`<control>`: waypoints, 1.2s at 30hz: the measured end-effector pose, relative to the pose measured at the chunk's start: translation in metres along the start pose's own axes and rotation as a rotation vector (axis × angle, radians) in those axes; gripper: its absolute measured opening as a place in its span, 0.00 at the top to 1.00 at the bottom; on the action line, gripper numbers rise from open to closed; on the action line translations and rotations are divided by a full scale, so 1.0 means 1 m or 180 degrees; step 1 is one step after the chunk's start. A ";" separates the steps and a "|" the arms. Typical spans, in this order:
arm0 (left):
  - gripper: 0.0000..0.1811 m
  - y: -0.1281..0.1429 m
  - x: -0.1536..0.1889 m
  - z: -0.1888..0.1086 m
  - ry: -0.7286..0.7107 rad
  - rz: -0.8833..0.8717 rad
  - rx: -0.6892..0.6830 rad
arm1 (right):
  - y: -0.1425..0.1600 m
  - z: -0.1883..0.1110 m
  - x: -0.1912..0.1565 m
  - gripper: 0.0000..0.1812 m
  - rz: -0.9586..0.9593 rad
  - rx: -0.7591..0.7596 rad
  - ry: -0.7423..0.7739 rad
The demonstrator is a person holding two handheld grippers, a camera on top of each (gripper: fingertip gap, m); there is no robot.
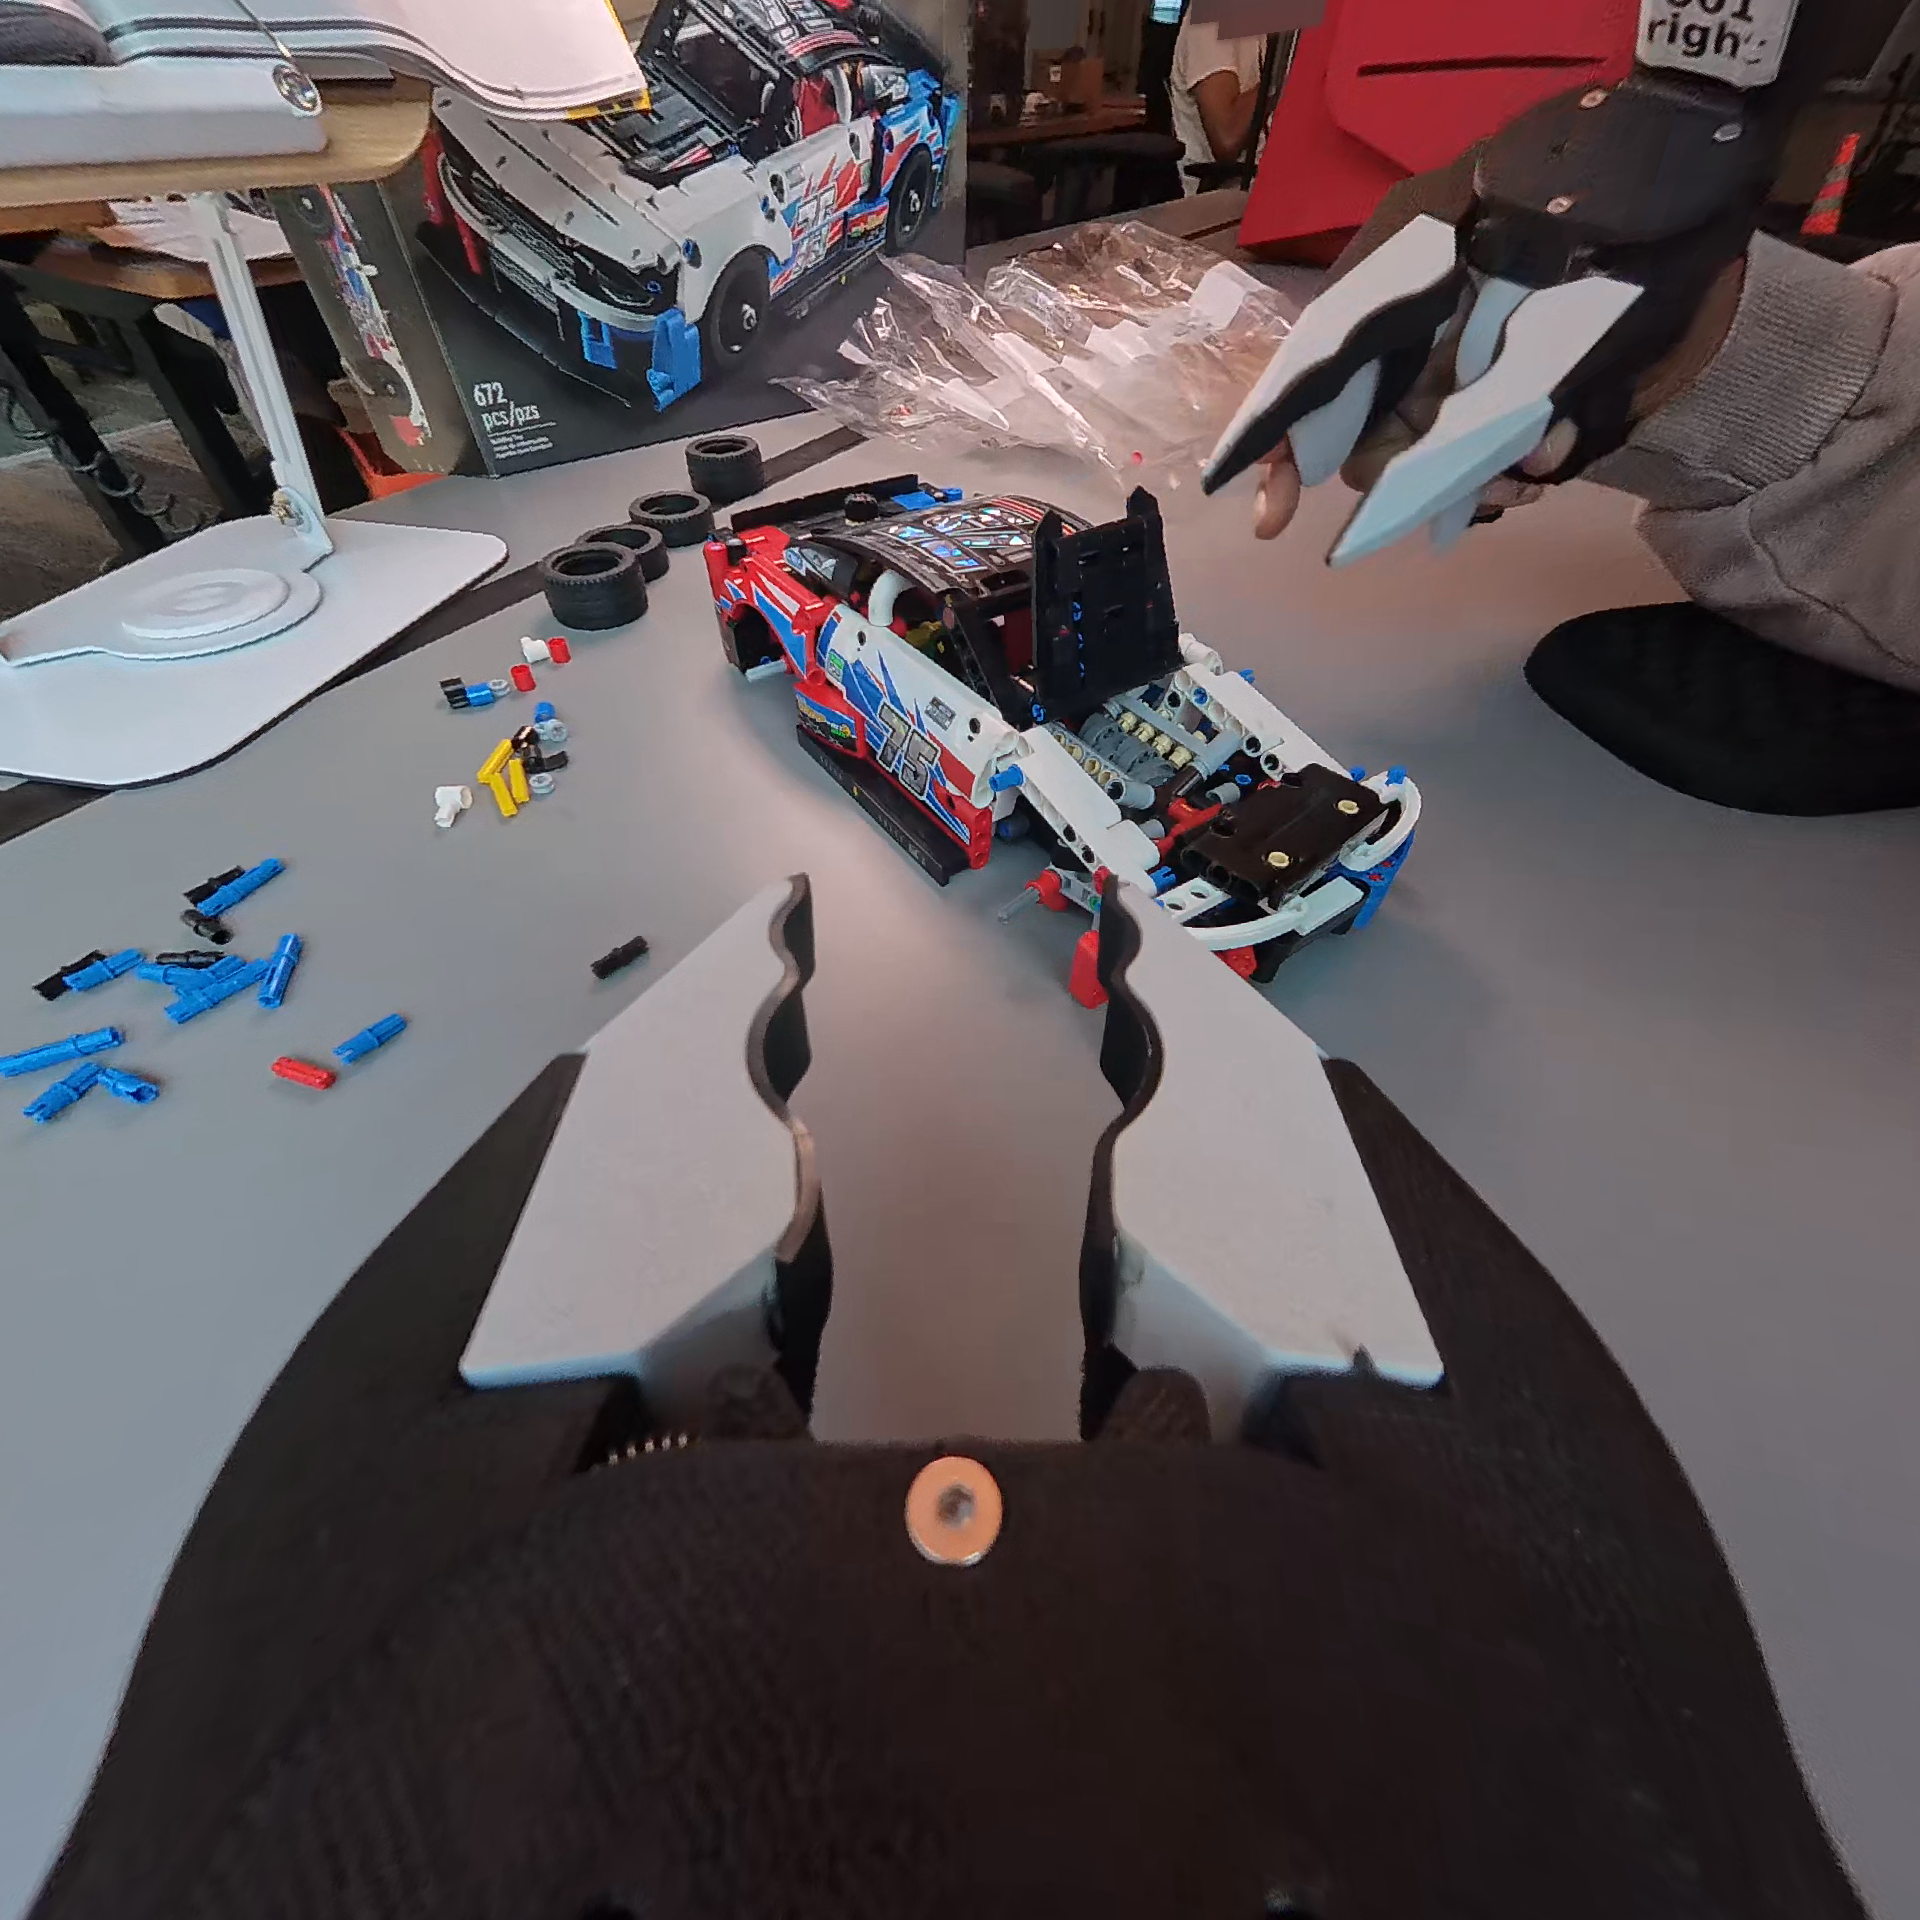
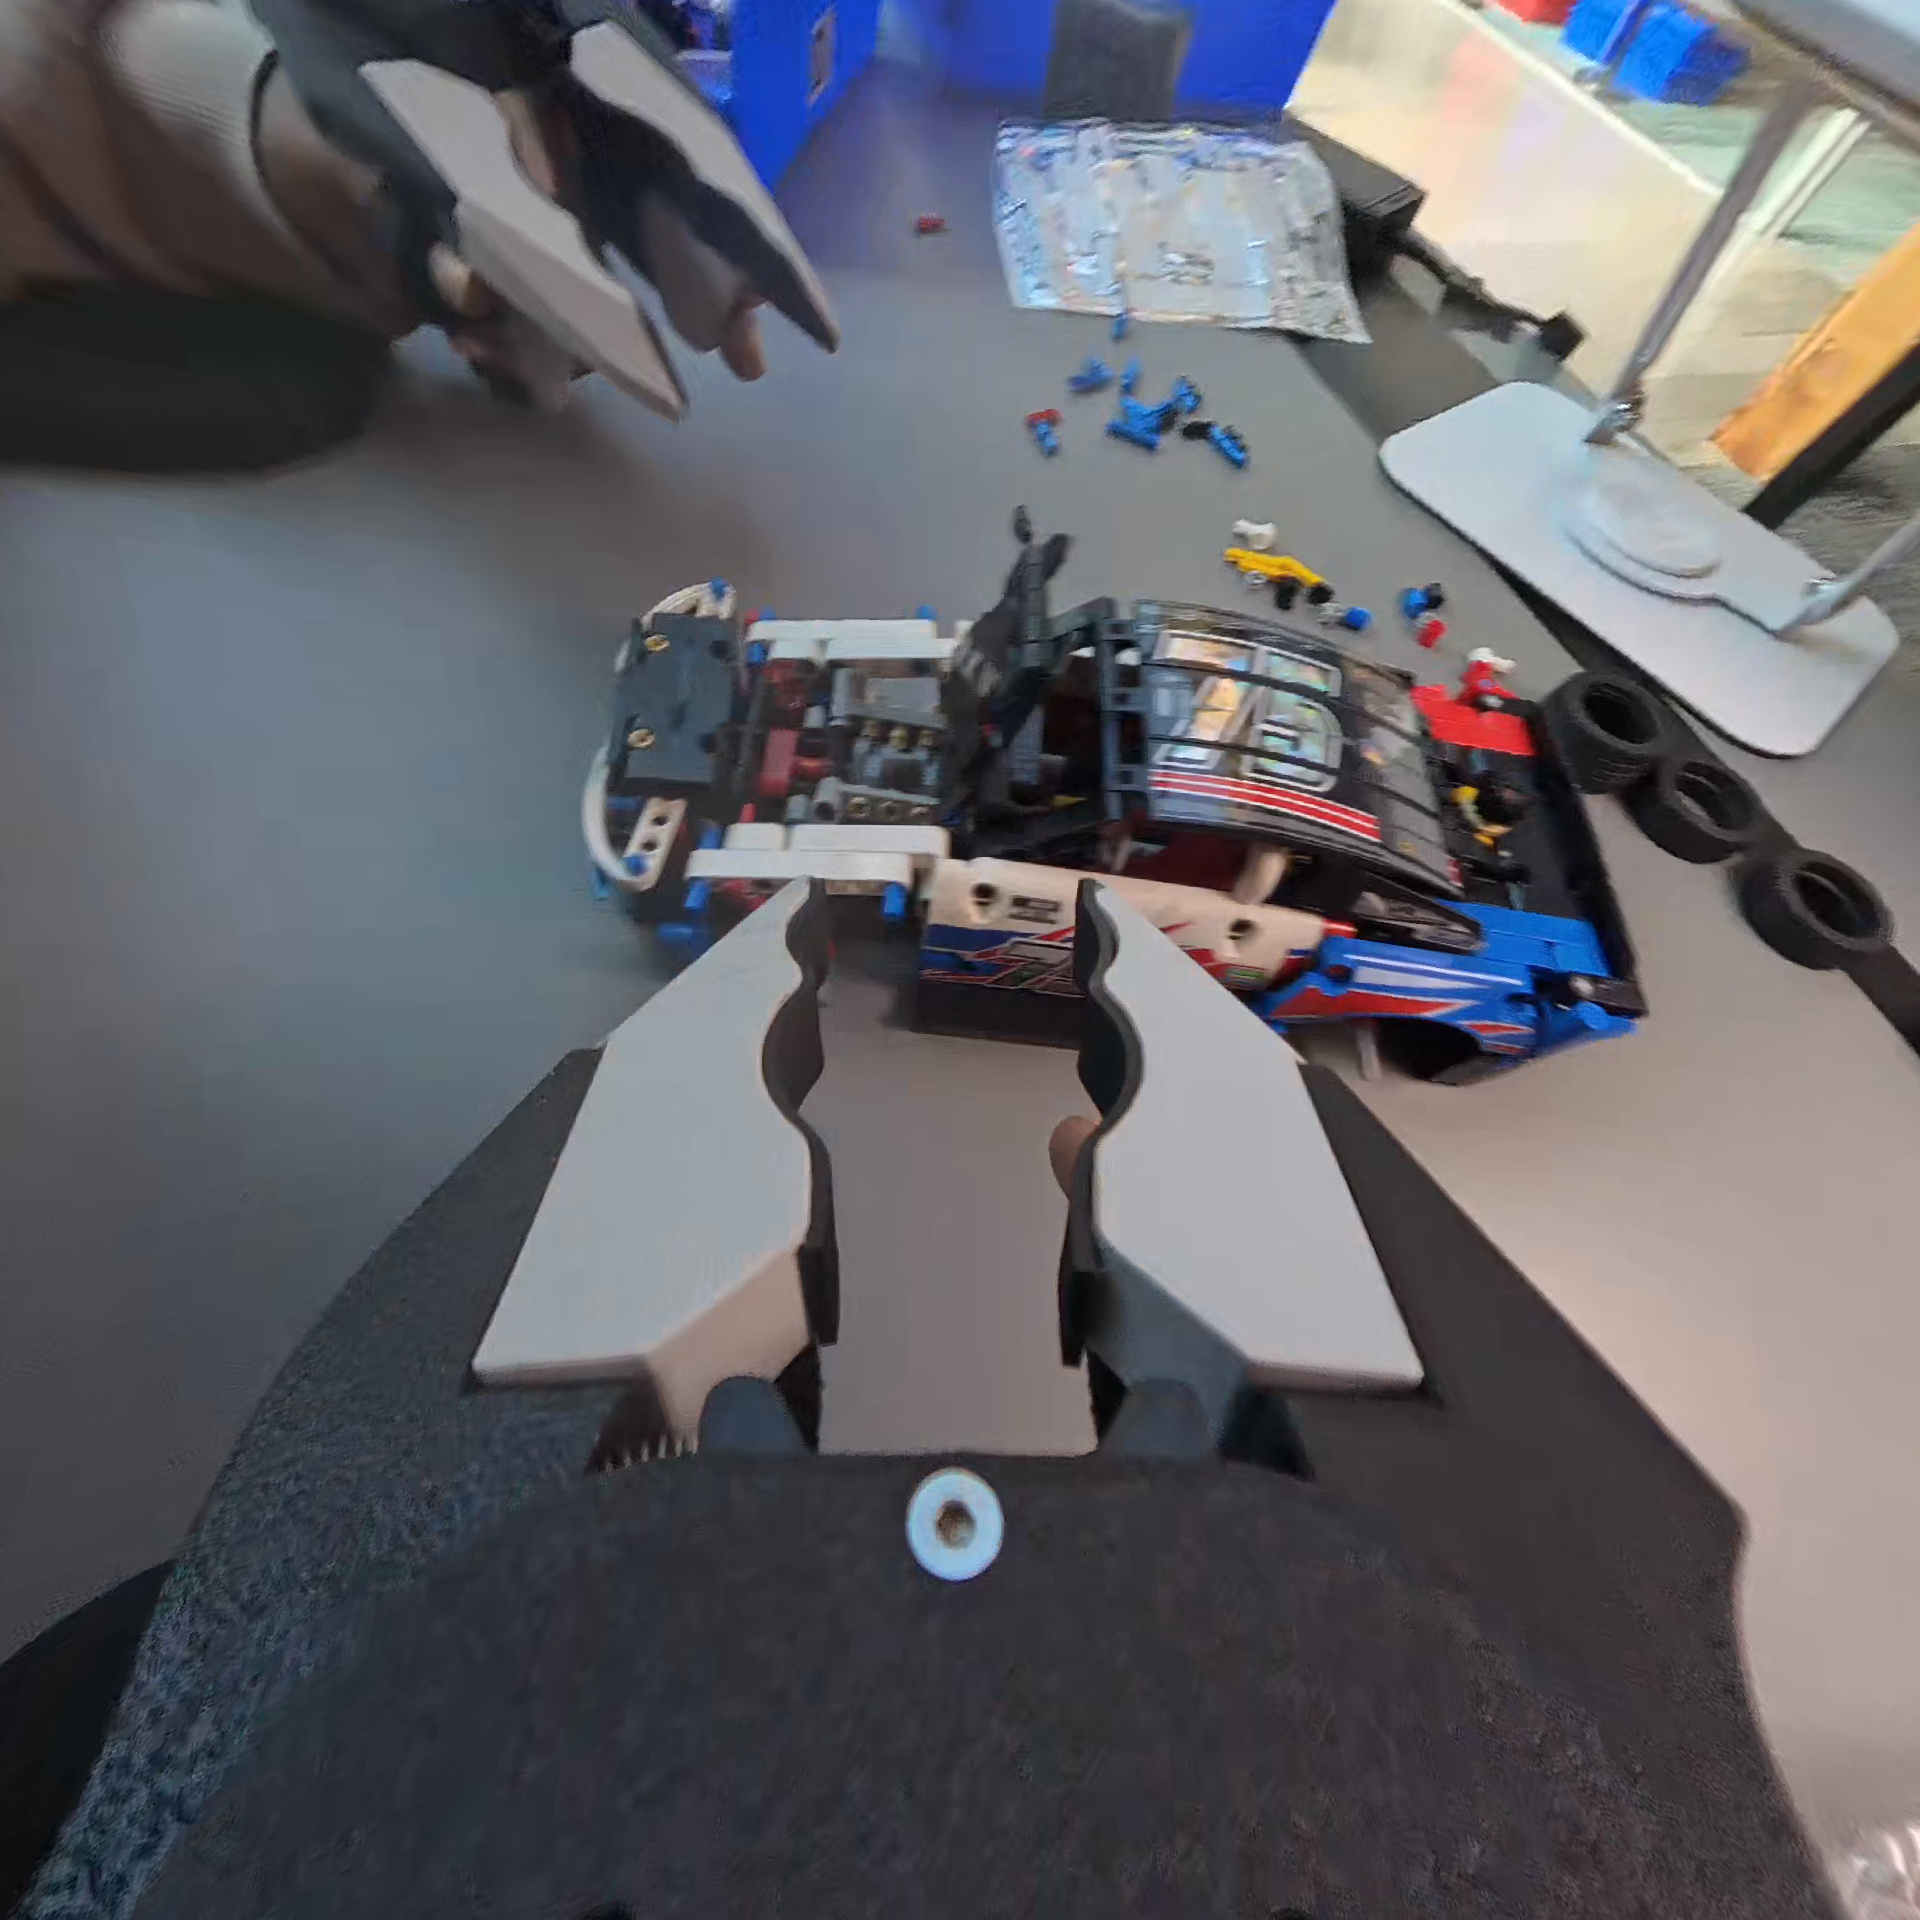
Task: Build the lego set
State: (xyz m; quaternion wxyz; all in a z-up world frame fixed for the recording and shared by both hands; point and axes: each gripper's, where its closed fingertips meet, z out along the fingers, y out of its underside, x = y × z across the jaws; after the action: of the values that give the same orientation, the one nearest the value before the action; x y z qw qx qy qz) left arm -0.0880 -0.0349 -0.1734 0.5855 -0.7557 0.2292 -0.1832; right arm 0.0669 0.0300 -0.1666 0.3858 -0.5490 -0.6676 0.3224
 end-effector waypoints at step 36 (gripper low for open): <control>0.91 -0.053 0.067 0.016 0.1635 -0.0127 0.0276 | -0.066 -0.008 -0.073 0.93 0.1335 0.1425 -0.1615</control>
State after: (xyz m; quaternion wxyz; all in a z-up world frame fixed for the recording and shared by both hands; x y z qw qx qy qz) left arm -0.0169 -0.0483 -0.1255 0.5363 -0.6629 0.3474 -0.3903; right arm 0.0493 -0.0540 -0.1181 0.2446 -0.4787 -0.5284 0.6571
